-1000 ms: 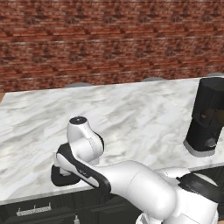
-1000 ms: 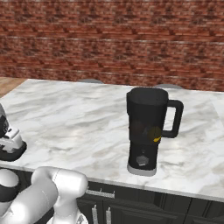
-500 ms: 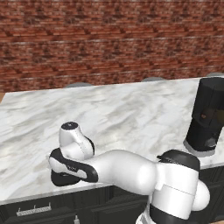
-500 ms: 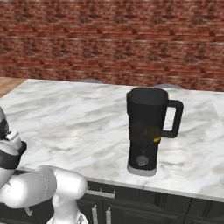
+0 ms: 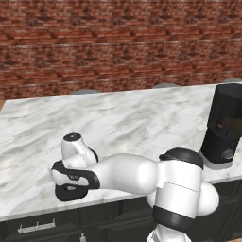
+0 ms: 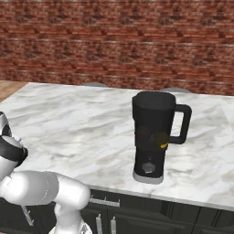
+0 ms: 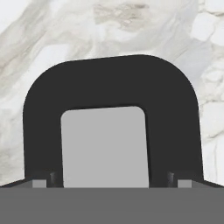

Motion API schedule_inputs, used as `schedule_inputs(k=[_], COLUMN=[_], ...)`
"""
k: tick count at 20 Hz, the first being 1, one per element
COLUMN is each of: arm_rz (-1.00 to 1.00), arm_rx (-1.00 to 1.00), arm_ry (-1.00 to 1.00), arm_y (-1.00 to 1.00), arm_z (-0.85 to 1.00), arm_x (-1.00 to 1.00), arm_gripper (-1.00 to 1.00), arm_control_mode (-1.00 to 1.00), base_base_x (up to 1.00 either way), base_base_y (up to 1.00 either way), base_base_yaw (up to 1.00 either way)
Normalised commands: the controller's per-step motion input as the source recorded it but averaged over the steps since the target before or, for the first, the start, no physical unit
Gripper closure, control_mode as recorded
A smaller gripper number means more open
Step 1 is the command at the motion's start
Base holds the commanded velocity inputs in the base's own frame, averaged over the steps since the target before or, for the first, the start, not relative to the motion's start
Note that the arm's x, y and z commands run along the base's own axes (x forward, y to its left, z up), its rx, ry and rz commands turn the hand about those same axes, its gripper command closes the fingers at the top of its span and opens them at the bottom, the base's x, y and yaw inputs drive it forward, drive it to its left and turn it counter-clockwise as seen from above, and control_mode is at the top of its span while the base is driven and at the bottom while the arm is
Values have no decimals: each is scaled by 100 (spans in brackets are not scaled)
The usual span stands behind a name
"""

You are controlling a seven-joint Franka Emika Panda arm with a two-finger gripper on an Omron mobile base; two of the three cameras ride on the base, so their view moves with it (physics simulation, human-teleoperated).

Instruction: Grab the lemon and onion from the fridge, place them in the blender, close the lid, and turn on the blender to create a marinade.

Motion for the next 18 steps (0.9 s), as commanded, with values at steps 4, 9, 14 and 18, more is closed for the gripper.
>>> schedule_inputs(k=[4,9,14,18], arm_rz=[0,0,0,0], arm_rx=[0,0,-1,-2], arm_ry=[0,0,0,0], arm_y=[6,19,19,0], arm_z=[-15,-10,-32,-69], arm_x=[20,19,6,0], arm_gripper=[-100,-100,-100,-100], arm_control_mode=[-100,-100,-100,-100], base_base_x=[0,0,0,0], base_base_y=[0,0,0,0], base_base_yaw=[0,0,0,0])
